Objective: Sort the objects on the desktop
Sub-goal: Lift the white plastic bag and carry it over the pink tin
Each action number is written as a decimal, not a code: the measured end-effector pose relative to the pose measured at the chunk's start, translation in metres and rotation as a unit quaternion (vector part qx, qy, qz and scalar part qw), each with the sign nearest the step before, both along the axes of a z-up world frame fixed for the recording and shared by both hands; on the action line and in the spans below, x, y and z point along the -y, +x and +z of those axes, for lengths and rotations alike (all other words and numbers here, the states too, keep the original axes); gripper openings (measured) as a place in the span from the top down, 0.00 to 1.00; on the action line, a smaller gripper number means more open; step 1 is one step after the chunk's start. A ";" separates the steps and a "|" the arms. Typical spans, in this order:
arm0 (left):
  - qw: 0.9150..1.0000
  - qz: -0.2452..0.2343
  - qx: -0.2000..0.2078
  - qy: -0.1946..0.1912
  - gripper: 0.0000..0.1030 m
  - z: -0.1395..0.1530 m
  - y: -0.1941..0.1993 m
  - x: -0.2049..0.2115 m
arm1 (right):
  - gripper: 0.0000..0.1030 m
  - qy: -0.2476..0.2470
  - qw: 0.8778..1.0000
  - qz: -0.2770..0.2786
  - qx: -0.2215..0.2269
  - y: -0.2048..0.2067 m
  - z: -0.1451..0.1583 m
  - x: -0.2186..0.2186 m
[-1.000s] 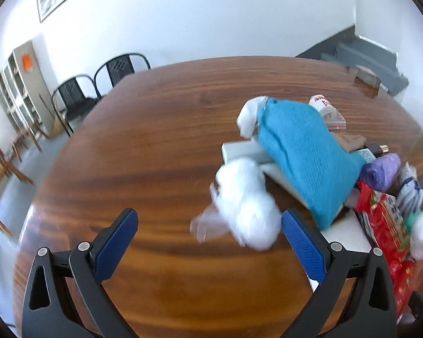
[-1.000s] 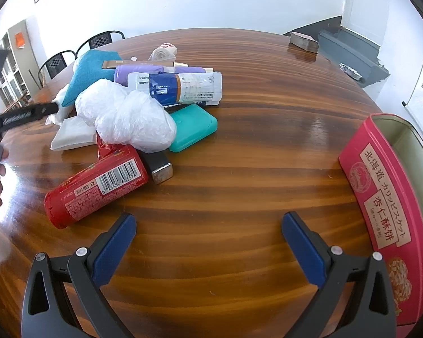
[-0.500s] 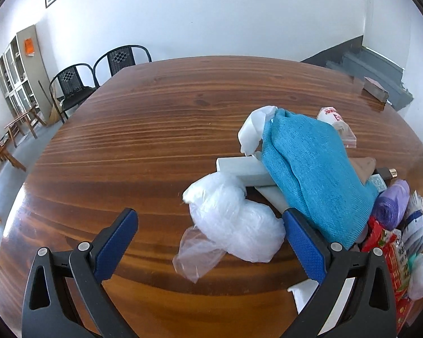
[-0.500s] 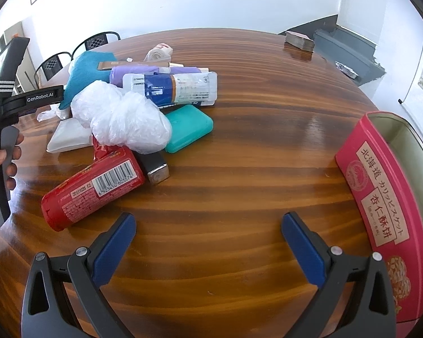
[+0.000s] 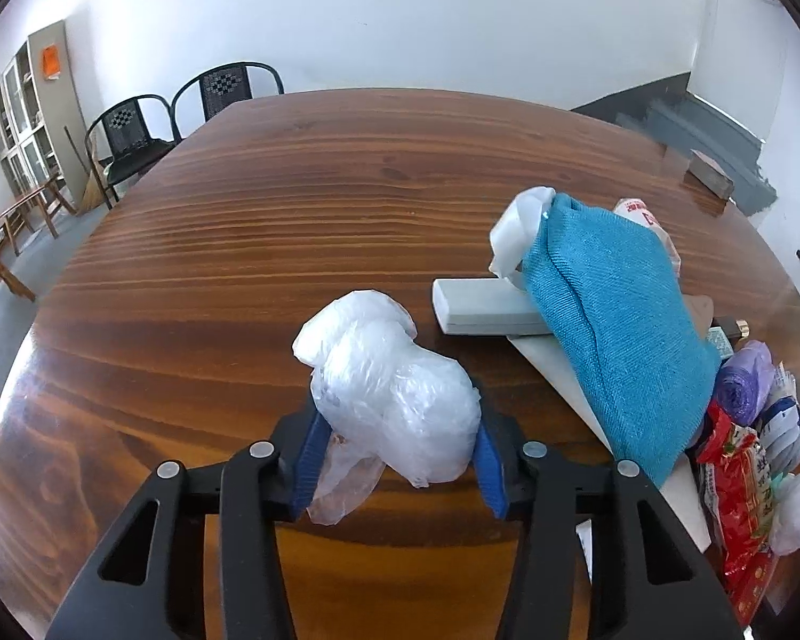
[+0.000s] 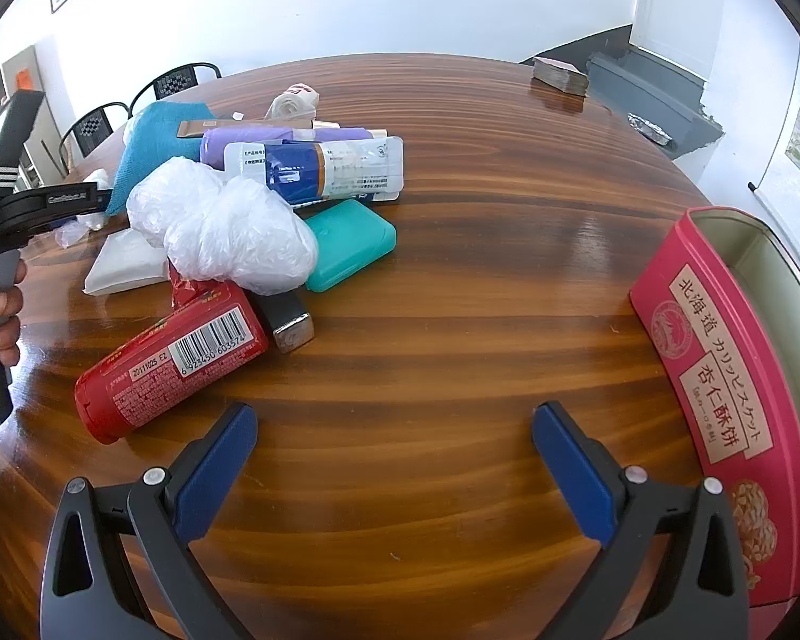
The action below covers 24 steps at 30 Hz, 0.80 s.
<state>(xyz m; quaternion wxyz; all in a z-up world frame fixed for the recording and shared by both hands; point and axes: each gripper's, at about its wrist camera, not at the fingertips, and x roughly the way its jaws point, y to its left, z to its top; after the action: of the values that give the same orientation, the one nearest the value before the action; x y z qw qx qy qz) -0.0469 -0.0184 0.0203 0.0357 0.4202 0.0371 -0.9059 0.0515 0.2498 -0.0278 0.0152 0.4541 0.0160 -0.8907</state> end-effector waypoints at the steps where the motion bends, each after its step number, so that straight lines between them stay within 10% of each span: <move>1: 1.000 0.000 -0.003 -0.001 0.51 0.002 0.002 0.000 | 0.00 0.000 1.000 0.000 0.000 0.000 0.000 0.000; 24: 0.994 -0.091 -0.057 -0.003 0.51 0.039 0.078 -0.055 | 0.00 -0.081 0.983 0.112 -0.121 -0.034 0.052 0.040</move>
<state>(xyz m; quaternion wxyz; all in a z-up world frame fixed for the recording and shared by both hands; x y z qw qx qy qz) 0.0308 0.0365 0.0597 -0.0476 0.3693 -0.0016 -0.9281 0.0174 0.2101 0.0244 0.1500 0.3354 -0.0037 -0.9301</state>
